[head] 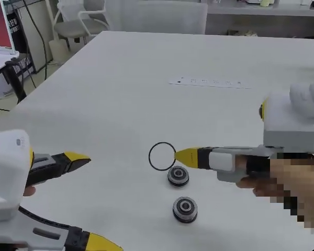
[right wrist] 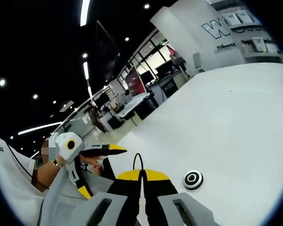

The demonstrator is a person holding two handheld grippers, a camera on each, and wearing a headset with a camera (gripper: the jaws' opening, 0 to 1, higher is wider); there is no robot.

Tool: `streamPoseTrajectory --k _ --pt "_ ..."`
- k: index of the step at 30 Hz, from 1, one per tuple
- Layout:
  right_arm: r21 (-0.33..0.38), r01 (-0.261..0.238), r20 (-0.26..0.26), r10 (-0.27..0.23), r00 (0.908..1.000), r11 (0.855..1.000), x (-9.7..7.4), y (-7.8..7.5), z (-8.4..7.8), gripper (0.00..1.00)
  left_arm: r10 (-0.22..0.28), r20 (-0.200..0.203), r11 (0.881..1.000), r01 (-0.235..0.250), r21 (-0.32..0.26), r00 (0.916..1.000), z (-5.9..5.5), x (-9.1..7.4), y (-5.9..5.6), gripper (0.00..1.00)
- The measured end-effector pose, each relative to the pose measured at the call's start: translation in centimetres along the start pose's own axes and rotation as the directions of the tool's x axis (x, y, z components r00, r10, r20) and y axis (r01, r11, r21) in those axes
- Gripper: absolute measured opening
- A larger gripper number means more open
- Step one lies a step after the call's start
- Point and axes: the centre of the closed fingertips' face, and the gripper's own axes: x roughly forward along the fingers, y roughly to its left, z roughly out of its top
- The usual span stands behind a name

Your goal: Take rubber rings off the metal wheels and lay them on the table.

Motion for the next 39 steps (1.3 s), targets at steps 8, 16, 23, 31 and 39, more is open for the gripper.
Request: streamPoseTrajectory --k 8,16,23,31,39 --pt "-0.038 0.005 -0.067 -0.008 0.9977 0.999 1.1 0.0 -2.1 0.0 0.001 -0.008 1.0 -0.001 -0.002 1.0 -0.1 0.0 0.0 0.98" --pt "-0.131 0.021 -0.101 -0.034 0.9943 0.991 2.3 -0.7 -3.9 0.0 0.001 0.005 1.0 -0.001 -0.031 1.0 0.0 -0.1 0.1 0.96" --pt "-0.172 0.023 -0.134 -0.047 0.9898 0.985 2.9 -1.5 -5.5 0.0 -0.002 -0.001 0.999 0.002 -0.038 1.0 -0.2 0.0 0.1 0.94" --pt "-0.267 0.022 -0.179 -0.072 0.9813 0.963 3.5 -1.9 -7.4 0.0 -0.003 -0.013 0.999 0.002 -0.034 0.9999 -0.4 0.0 0.0 0.93" --pt "-0.331 0.053 -0.186 -0.12 0.9752 0.942 3.9 -2.5 -8.1 0.0 -0.004 -0.025 1.0 0.003 -0.027 0.9997 -0.6 0.0 0.0 0.91"
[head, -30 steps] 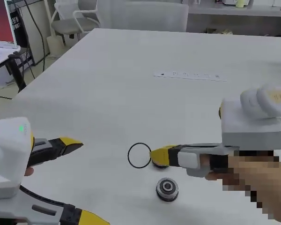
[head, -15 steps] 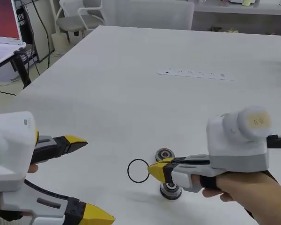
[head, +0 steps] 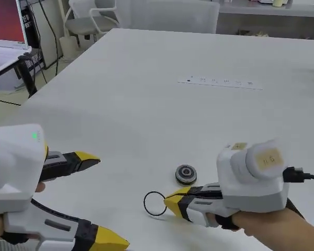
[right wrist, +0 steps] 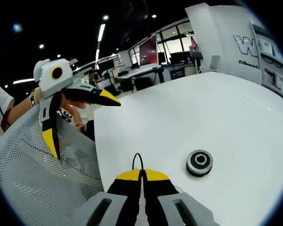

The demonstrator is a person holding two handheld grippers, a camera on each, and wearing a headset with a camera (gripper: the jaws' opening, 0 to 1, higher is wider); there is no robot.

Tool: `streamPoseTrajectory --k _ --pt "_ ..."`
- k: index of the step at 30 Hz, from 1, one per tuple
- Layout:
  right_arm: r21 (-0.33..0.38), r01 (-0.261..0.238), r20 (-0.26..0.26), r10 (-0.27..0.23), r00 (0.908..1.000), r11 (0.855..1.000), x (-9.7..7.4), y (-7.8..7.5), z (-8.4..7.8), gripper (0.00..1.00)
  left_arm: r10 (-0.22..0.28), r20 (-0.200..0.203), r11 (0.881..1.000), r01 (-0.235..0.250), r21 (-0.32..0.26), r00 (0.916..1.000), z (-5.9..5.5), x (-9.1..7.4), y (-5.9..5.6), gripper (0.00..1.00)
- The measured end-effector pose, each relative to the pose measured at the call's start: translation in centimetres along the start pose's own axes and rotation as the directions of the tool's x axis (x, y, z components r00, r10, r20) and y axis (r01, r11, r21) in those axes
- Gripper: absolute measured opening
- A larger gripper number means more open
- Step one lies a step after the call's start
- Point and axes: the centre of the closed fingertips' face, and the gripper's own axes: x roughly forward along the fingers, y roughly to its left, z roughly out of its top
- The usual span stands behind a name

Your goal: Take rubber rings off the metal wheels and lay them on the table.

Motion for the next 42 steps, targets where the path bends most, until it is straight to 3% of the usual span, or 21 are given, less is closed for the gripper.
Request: streamPoseTrajectory --k 11,20,30,33,35,42 --pt "-0.057 0.036 -0.027 -0.037 0.9989 0.998 0.2 -0.8 -0.5 0.0 -0.002 0.005 1.0 0.002 -0.003 1.0 0.0 -0.1 -0.1 0.9" --pt "-0.034 0.065 -0.029 -0.066 0.9974 0.997 -0.2 -1.9 -0.4 0.07 -0.011 -0.002 1.0 0.011 -0.005 0.9999 -0.1 0.0 -0.3 0.89" --pt "0.015 0.085 0.024 -0.085 0.9961 0.996 -1.8 -3.0 1.2 0.11 -0.016 -0.003 1.0 0.016 -0.009 0.9999 -0.1 0.0 -0.4 0.89" --pt "0.002 0.097 0.017 -0.097 0.9951 0.995 -2.5 -3.5 1.6 0.14 -0.018 -0.006 1.0 0.018 -0.008 0.9998 -0.2 0.0 -0.4 0.89" --pt "-0.017 0.115 0.041 -0.115 0.9926 0.993 -3.1 -4.0 2.3 0.15 -0.017 -0.006 1.0 0.017 -0.008 0.9998 -0.2 0.0 -0.4 0.89" --pt "-0.025 0.102 0.09 -0.1 0.9909 0.994 -5.0 -4.2 3.7 0.18 -0.018 -0.006 1.0 0.018 -0.007 0.9998 -0.2 0.0 -0.4 0.89"
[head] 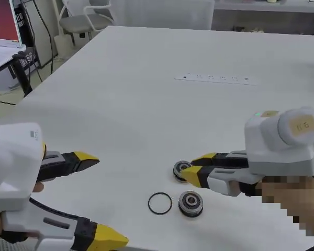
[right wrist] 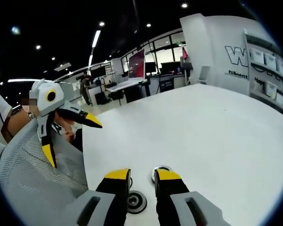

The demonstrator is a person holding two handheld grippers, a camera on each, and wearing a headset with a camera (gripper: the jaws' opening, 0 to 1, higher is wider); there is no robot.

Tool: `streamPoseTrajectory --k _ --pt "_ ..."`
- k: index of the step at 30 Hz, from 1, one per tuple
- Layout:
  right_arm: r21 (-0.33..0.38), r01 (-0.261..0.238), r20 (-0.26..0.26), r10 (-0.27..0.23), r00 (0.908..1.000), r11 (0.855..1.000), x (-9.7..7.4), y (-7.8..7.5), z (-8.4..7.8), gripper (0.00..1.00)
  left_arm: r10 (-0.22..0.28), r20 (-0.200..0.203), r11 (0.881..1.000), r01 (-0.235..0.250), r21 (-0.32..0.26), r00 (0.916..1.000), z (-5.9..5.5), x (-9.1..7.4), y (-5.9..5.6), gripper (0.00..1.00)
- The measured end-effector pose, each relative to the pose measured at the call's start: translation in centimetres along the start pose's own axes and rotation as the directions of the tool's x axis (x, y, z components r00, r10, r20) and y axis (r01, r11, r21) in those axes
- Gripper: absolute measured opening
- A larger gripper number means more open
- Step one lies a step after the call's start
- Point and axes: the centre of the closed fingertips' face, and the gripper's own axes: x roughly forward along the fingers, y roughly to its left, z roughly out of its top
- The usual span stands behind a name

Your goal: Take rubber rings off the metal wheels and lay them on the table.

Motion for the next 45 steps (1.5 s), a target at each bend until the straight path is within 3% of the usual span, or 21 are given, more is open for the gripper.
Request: streamPoseTrajectory --k 6,13,22,25,31,38,45 --pt "-0.001 -0.043 0.032 0.043 0.9986 0.999 -1.1 0.3 0.8 0.25 -0.006 -0.01 1.0 0.006 0.003 0.9999 -0.2 0.1 -0.1 0.89" --pt "-0.009 -0.054 0.027 0.054 0.9981 0.999 -1.8 0.0 0.4 0.35 -0.012 -0.023 1.0 0.012 0.006 0.9997 -0.4 0.1 -0.2 0.89" --pt "-0.072 -0.044 -0.093 0.038 0.995 0.996 -2.0 -0.5 -2.1 0.4 -0.026 -0.017 1.0 0.026 -0.002 0.9995 -0.2 0.1 -0.6 0.89" --pt "-0.113 -0.045 -0.147 0.028 0.9887 0.993 -2.0 -0.6 -3.1 0.4 -0.072 -0.008 0.997 0.072 0.002 0.9974 0.1 0.3 -1.4 0.94" --pt "-0.183 -0.077 -0.225 0.034 0.9737 0.98 -1.7 -0.1 -4.7 0.4 -0.128 -0.065 0.989 0.132 0.069 0.9897 -0.1 0.4 -2.4 0.95" --pt "-0.191 -0.105 -0.266 0.051 0.9625 0.976 -1.5 0.0 -5.9 0.39 -0.139 -0.074 0.981 0.148 0.129 0.9875 1.5 0.7 -2.3 0.94" --pt "-0.144 -0.117 -0.247 0.079 0.9659 0.983 -1.3 -0.1 -6.1 0.35 -0.194 -0.028 0.96 0.195 0.2 0.9807 5.4 2.0 -3.3 0.92"
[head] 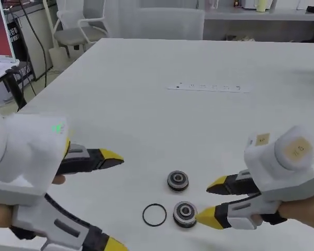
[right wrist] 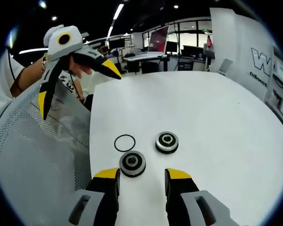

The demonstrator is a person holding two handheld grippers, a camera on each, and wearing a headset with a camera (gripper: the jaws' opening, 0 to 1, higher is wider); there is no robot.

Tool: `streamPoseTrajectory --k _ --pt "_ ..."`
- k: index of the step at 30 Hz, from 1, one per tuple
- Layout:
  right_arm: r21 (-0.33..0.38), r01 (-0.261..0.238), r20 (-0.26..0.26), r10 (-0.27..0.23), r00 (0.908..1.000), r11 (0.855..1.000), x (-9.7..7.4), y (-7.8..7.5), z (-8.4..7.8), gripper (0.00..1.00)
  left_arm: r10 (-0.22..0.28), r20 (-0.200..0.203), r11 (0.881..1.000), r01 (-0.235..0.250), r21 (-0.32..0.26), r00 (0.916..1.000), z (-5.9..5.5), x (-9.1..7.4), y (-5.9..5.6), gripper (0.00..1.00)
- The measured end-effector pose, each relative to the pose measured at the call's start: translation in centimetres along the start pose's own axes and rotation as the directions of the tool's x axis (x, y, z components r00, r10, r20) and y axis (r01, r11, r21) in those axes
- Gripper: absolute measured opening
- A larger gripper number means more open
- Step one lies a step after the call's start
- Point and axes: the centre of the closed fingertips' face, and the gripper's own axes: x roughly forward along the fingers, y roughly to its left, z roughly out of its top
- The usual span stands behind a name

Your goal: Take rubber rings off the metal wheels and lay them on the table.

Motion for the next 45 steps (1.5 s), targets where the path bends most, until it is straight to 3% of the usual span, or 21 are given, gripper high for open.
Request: streamPoseTrajectory --k 3,7,10,13,14,19,22,25,30,34,39,45 --pt "0.002 -0.005 0.006 0.005 1.0 1.0 0.1 0.2 0.0 0.35 0.006 0.024 1.0 -0.006 0.013 0.9997 1.5 0.9 0.8 0.92" --pt "-0.019 -0.011 -0.011 0.011 0.9999 1.0 0.3 0.4 -0.4 0.34 0.006 0.029 0.999 -0.007 0.043 0.9996 2.1 2.1 1.7 0.86" --pt "-0.026 -0.015 -0.023 0.014 0.9996 1.0 0.4 0.5 -0.6 0.34 0.001 0.058 0.998 -0.005 0.058 0.9983 2.5 3.4 2.2 0.82" --pt "-0.027 -0.016 -0.03 0.015 0.9994 1.0 0.5 0.4 -0.9 0.34 0.001 0.059 0.999 -0.003 0.047 0.9983 2.1 5.0 2.7 0.76" --pt "-0.027 -0.017 -0.032 0.016 0.9994 0.999 0.6 0.5 -0.9 0.34 -0.003 0.042 0.999 0.001 0.042 0.9991 1.6 5.6 2.7 0.72" --pt "-0.029 -0.025 -0.05 0.024 0.9985 0.999 0.9 0.6 -1.4 0.34 -0.043 0.003 0.998 0.043 0.038 0.9991 0.2 7.6 1.7 0.63" --pt "-0.03 -0.037 -0.058 0.035 0.9977 0.999 1.1 0.9 -1.6 0.33 -0.04 0.0 0.997 0.04 0.062 0.9992 -0.2 8.6 1.3 0.5" --pt "-0.028 -0.047 -0.065 0.045 0.9968 0.998 1.2 1.1 -1.8 0.33 -0.042 0.004 0.996 0.042 0.074 0.9991 -0.7 9.4 1.0 0.45" --pt "-0.02 -0.057 -0.052 0.056 0.9971 0.998 1.3 1.3 -1.6 0.33 -0.049 0.0 0.995 0.049 0.082 0.9988 -1.5 10.0 1.0 0.38" --pt "-0.023 -0.06 -0.057 0.058 0.9967 0.998 1.4 1.3 -1.7 0.32 -0.043 0.006 0.999 0.043 0.008 0.999 -2.2 10.5 1.6 0.33" --pt "-0.025 -0.061 -0.061 0.059 0.9964 0.998 1.5 1.3 -1.8 0.32 -0.03 -0.004 0.999 0.03 0.017 0.9995 -2.9 10.9 1.9 0.23" --pt "-0.026 -0.065 -0.061 0.064 0.9961 0.998 1.5 1.4 -1.8 0.31 -0.036 -0.022 0.999 0.036 0.02 0.9991 -3.3 11.6 1.8 0.19"
